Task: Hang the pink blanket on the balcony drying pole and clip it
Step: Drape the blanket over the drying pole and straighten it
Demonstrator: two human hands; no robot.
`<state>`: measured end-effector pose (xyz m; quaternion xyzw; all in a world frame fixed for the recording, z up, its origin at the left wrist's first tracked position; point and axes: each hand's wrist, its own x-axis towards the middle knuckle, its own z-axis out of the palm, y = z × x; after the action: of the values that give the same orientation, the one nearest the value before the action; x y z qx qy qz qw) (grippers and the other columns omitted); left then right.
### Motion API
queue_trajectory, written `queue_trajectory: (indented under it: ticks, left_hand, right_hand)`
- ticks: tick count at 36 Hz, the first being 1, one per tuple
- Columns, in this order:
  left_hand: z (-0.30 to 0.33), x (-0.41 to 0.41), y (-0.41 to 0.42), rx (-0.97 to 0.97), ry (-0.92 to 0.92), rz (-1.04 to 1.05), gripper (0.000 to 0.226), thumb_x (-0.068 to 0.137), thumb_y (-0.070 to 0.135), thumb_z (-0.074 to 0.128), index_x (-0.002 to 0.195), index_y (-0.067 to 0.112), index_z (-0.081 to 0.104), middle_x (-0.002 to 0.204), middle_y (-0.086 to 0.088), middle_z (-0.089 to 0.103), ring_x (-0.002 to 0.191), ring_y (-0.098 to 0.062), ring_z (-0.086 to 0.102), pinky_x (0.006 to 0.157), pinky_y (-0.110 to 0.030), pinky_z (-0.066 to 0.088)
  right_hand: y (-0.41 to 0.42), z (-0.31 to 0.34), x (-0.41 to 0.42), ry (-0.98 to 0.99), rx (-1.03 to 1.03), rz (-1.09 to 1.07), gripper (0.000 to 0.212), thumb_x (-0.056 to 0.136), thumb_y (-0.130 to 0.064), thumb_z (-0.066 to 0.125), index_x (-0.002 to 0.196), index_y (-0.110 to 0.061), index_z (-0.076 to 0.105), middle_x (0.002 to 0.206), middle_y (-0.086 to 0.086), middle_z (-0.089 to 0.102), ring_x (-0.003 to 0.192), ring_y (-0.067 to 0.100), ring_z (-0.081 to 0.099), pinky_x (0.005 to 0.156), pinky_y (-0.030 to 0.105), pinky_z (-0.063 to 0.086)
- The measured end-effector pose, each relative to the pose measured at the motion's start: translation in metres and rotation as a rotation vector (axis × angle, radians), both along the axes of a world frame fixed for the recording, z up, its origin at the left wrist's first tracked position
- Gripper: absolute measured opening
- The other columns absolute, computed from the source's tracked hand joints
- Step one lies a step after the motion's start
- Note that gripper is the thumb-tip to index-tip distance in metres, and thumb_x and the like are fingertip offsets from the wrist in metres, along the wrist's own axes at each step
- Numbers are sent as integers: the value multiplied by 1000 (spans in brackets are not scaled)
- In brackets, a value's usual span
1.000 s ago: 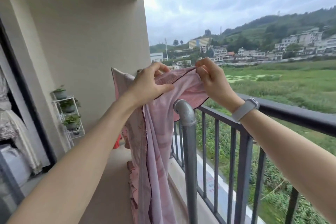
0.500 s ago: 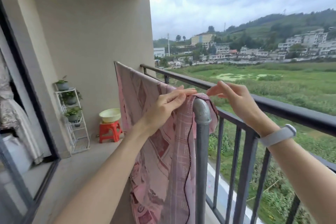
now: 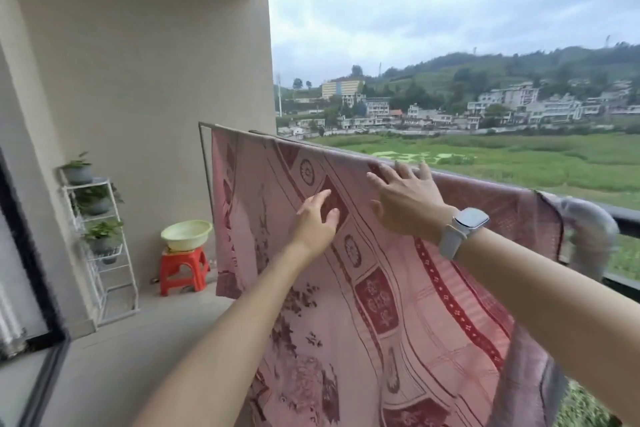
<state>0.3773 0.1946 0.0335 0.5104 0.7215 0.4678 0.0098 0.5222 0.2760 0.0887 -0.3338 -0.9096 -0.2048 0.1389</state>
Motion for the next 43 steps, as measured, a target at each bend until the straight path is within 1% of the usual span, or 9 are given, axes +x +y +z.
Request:
queue_trajectory:
  ticks: [6, 11, 14, 16, 18, 22, 36, 41, 43]
  left_hand:
    - [-38, -97, -56, -117, 212, 143, 48, 95, 32, 41, 141, 25, 31, 151, 1, 26, 140, -19, 20, 114, -45, 20]
    - [-72, -181, -83, -210, 182, 223, 50, 95, 31, 42, 142, 18, 31, 150, -3, 28, 139, -19, 23, 114, -38, 20]
    - [-84, -223, -75, -259, 146, 211, 51, 96, 31, 40, 143, 18, 28, 151, -3, 26, 139, -19, 21, 114, -39, 21]
    - [-84, -247, -58, -282, 141, 181, 52, 96, 31, 40, 144, 18, 25, 151, -3, 24, 139, -21, 22, 113, -40, 22]
    - [-79, -270, -33, -267, 162, 147, 52, 96, 32, 40, 144, 18, 26, 150, -3, 26, 138, -22, 25, 113, -40, 24]
    - [-58, -315, 32, -199, 238, 56, 51, 96, 32, 40, 143, 18, 27, 148, -1, 29, 136, -20, 28, 112, -40, 26]
    - [-11, -525, 207, -148, 226, -147, 47, 96, 30, 42, 141, 23, 30, 146, 1, 31, 133, -18, 31, 110, -36, 28]
    - [-12, -626, 235, -152, 190, -136, 46, 96, 27, 42, 140, 19, 32, 145, -3, 32, 134, -20, 30, 109, -33, 25]
    - [-16, -670, 248, -157, 180, -127, 46, 96, 27, 43, 140, 20, 32, 145, -3, 33, 134, -20, 31, 108, -33, 26]
  right_hand:
    - [-21, -50, -83, 54, -10, 104, 55, 96, -39, 30, 146, -23, 12, 154, 6, 12, 143, 28, 2, 113, 56, 2]
    - [21, -64, -125, 32, 220, -152, 81, 90, -40, 41, 145, -22, -16, 150, 11, -24, 139, 35, -19, 100, 62, -23]
    - [54, -46, -151, 12, 263, -339, 76, 89, -28, 44, 146, -12, -3, 154, 14, -4, 141, 34, -1, 110, 61, -5]
    - [63, -35, -175, 6, 262, -423, 65, 83, -24, 47, 142, -12, 21, 142, 14, 22, 131, 33, 21, 109, 57, 18]
    - [72, -27, -201, 33, 238, -437, 61, 84, -30, 47, 139, -18, 23, 128, 11, 33, 118, 30, 32, 104, 51, 28]
    - [105, -20, -261, 108, 238, -423, 62, 91, -37, 41, 142, -16, 15, 134, 11, 36, 124, 31, 34, 107, 57, 21]
    - [225, -12, -516, 85, 207, -327, 52, 94, -38, 35, 137, -10, 35, 113, 12, 60, 98, 30, 57, 82, 41, 45]
    - [264, -13, -611, 38, 266, -309, 57, 95, -40, 33, 142, -8, 24, 133, 16, 45, 122, 33, 41, 102, 51, 30]
    - [277, -13, -650, 48, 249, -317, 58, 96, -40, 32, 140, -4, 24, 130, 18, 47, 118, 34, 43, 102, 49, 29]
